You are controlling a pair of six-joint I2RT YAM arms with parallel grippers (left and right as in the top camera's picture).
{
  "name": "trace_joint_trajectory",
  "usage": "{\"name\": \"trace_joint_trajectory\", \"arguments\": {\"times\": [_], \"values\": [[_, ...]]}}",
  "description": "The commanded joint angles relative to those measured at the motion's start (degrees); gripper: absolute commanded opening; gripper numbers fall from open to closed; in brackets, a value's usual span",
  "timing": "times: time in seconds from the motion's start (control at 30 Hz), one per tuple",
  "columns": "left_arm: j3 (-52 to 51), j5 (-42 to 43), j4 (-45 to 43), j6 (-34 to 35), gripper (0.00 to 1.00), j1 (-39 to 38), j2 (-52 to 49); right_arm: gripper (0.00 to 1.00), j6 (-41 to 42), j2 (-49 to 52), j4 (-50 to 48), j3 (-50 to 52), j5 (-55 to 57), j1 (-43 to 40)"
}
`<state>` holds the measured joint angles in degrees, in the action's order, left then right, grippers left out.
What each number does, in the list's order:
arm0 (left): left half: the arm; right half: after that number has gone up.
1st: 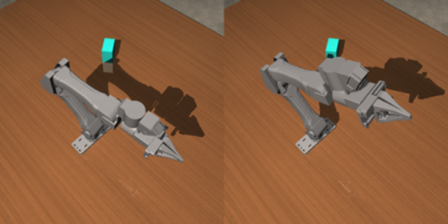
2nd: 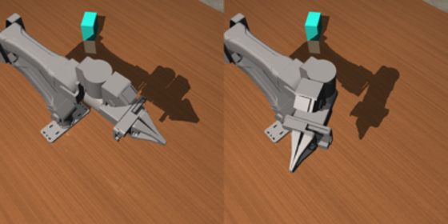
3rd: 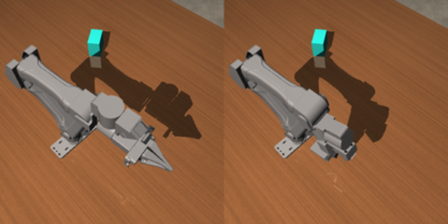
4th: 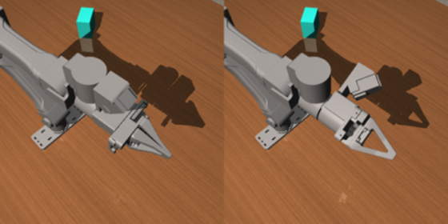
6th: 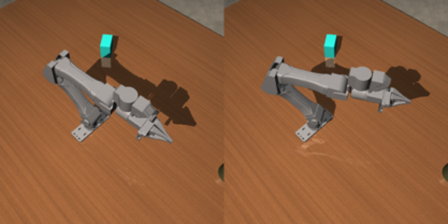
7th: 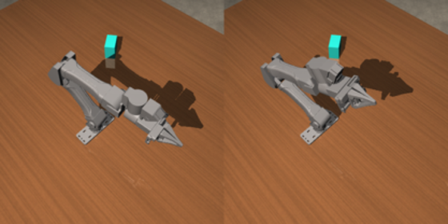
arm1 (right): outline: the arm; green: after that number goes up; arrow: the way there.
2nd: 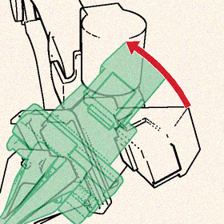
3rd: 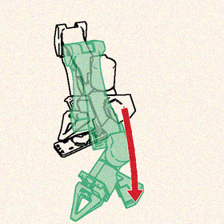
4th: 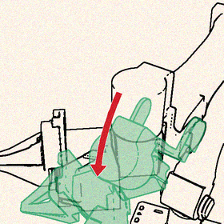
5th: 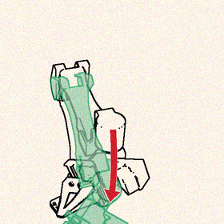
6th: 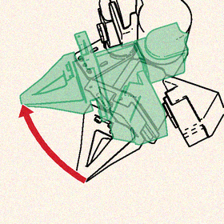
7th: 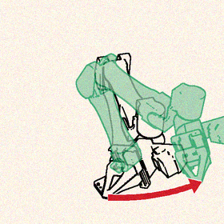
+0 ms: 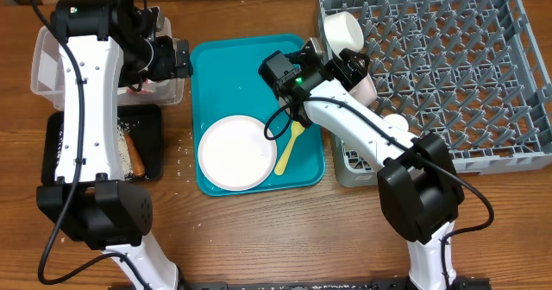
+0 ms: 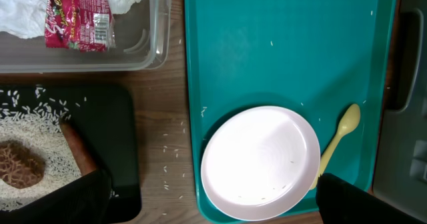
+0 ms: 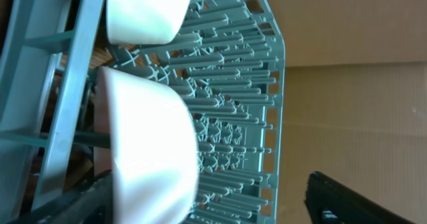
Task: Sort waste into correct bins and load items into the dishwasher
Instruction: 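Move the right gripper back toward the pink-rimmed plate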
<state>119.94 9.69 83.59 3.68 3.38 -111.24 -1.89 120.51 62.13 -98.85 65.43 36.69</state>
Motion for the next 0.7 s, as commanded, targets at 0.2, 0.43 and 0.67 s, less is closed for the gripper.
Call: {"name": "trace_joint_trajectory", "arguments": {"times": [0.2,0.43,0.67], "values": [[0.2,0.6,0.0,-0.7,1.0,-0.1,0.0,0.99,0.7,-7.6,0.1,-9.5,-3.9,0.5],[0.2,0.6,0.0,-0.7,1.0,-0.1,0.0,0.89,2.6,-15.2,4.5,-13.1,-53.0,0.7],[0.2,0.6,0.0,-0.7,1.0,-0.1,0.0,0.74,6.9,-13.7,-0.5,-6.6,-82.7,0.1]]}}
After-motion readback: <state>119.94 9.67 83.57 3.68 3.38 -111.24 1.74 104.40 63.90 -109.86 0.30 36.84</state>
